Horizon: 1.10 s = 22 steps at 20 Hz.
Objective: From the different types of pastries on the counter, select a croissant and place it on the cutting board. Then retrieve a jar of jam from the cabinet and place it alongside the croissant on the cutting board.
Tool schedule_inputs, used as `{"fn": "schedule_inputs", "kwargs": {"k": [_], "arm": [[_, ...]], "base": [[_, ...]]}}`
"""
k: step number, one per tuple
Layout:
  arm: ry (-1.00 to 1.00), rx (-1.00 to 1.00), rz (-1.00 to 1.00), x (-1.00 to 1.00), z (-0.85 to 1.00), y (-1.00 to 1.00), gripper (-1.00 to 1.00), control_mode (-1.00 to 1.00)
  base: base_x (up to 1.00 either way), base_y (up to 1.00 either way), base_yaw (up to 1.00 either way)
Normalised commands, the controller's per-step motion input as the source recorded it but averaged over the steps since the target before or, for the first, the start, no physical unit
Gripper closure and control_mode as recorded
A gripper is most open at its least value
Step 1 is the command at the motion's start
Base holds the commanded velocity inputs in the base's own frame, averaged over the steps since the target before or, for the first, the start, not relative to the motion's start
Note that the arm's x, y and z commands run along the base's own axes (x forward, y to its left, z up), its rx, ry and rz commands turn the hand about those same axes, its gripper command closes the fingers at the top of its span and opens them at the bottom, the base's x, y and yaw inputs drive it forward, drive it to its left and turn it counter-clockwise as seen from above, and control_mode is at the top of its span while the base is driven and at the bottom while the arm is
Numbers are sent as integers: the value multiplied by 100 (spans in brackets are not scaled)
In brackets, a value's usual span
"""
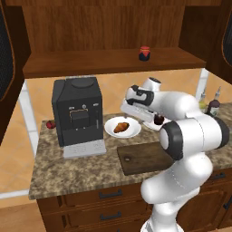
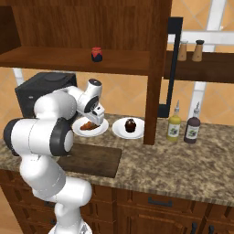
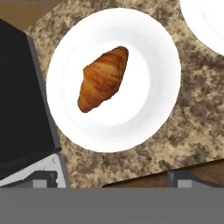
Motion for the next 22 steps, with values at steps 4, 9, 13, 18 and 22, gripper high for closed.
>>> {"fn": "schedule_inputs", "kwargs": {"k": [4,9,13,18,22], "arm": [[1,0,-1,7,-4,4,-100,-100],[3,-11,-19,49,-21,0,-100,-100],[1,-9,-25,56,-20,0,-100,-100],[8,2,-14,30,-20,0,-100,-100],[18,17,-1,6,-7,-1,-100,-100]], "base": [[0,0,0],[0,0,0],[0,0,0],[0,0,0],[0,0,0]]}}
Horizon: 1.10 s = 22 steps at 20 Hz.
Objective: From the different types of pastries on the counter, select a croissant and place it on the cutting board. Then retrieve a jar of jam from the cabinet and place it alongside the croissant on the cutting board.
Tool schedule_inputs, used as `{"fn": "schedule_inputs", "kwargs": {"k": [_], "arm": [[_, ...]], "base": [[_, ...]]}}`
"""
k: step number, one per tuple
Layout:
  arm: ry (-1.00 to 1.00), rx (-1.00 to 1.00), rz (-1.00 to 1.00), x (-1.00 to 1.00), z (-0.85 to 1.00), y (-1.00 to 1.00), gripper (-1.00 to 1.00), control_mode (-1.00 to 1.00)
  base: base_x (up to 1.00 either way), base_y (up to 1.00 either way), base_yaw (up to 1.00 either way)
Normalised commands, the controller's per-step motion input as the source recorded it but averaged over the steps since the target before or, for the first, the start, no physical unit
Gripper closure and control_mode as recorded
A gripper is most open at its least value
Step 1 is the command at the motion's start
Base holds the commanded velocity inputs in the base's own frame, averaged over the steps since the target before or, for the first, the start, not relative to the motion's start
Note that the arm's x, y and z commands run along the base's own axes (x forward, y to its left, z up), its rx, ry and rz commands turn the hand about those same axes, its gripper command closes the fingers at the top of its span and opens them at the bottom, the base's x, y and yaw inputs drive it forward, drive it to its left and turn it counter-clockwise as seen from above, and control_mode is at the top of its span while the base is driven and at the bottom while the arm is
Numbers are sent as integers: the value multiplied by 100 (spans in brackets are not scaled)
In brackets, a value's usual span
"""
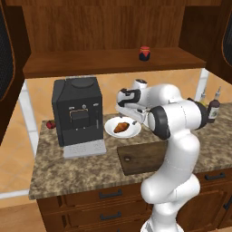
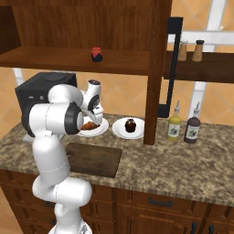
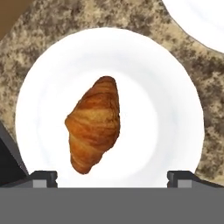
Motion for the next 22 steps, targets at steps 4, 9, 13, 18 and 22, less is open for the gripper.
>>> {"fn": "schedule_inputs", "kwargs": {"k": [4,9,13,18,22], "arm": [[16,5,-4,17,-12,0,-100,-100],[10,0,-6,34,-34,0,-100,-100],[7,0,-1,35,-28,0,-100,-100],[3,0,0,12,-12,2,-100,-100],[5,0,0,1,-15,4,-100,-100]], "base": [[0,0,0],[0,0,0],[0,0,0],[0,0,0],[0,0,0]]}}
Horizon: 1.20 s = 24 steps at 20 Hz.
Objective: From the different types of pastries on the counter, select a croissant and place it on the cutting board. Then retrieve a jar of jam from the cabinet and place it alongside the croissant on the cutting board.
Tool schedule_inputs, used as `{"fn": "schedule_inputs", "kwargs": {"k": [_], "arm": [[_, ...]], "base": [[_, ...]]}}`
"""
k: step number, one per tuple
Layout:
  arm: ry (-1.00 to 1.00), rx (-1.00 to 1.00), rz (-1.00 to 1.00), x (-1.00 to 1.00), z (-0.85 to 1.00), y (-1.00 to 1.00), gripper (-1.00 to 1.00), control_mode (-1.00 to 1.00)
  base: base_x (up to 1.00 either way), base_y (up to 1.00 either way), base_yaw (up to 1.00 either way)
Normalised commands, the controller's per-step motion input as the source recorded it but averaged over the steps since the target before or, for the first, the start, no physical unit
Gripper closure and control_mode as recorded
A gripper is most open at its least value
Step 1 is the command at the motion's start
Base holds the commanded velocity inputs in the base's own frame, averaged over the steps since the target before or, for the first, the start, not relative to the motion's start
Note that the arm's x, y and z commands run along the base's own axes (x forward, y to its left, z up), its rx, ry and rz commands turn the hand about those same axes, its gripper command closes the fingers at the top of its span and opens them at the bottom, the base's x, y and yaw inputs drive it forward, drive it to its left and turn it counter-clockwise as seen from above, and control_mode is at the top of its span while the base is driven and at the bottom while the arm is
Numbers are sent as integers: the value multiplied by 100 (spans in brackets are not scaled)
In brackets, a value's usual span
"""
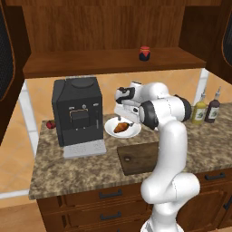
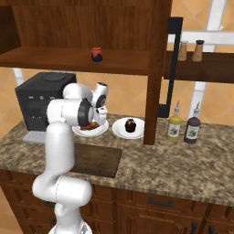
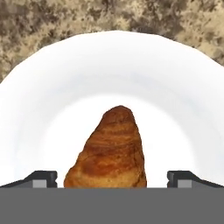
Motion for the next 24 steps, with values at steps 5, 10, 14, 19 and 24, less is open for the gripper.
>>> {"fn": "schedule_inputs", "kwargs": {"k": [5,10,14,19,24], "arm": [[7,0,0,1,-27,14,-100,-100],[3,0,0,3,-15,6,-100,-100],[0,0,0,0,0,0,-100,-100],[2,4,0,0,-9,3,100,-100],[0,0,0,0,0,0,100,-100]], "base": [[0,0,0],[0,0,0],[0,0,0],[0,0,0],[0,0,0]]}}
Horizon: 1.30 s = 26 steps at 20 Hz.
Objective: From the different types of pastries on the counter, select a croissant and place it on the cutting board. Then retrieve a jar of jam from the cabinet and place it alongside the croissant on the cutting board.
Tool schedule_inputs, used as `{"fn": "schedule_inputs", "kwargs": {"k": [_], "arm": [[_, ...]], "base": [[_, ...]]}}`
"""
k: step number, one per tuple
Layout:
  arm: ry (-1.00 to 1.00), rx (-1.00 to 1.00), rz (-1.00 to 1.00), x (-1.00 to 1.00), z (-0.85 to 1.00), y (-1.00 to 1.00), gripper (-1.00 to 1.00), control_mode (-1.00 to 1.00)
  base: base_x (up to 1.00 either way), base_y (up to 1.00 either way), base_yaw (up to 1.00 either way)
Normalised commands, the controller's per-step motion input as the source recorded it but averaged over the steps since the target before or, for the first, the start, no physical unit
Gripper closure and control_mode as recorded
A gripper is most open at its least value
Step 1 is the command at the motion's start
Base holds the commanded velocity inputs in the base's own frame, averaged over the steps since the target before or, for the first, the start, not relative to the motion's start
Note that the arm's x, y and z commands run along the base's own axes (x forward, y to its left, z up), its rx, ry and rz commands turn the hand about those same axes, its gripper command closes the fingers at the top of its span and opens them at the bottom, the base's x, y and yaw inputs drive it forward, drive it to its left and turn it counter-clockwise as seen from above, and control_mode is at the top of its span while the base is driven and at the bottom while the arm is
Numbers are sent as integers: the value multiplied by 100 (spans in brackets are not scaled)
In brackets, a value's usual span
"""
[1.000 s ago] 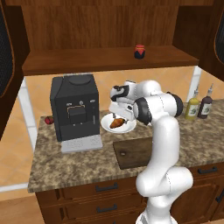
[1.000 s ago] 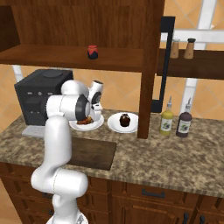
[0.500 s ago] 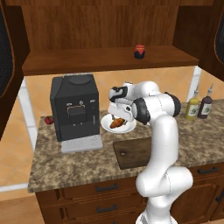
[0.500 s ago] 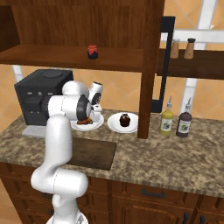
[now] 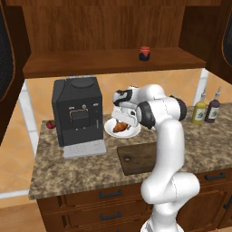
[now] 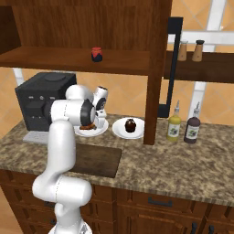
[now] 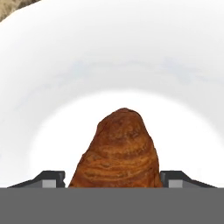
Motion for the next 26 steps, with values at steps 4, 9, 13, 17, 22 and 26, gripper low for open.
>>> {"fn": "schedule_inputs", "kwargs": {"k": [4,9,13,17,22,26], "arm": [[0,1,0,-10,1,-1,100,-100],[-1,4,0,-20,18,-12,100,-100],[0,3,1,-29,19,-10,100,-100],[-1,0,10,-41,19,-2,100,-100],[-6,0,13,-49,38,0,100,-100],[-8,-3,10,-68,31,0,100,-100]], "base": [[0,0,0],[0,0,0],[0,0,0],[0,0,0],[0,0,0],[0,0,0]]}}
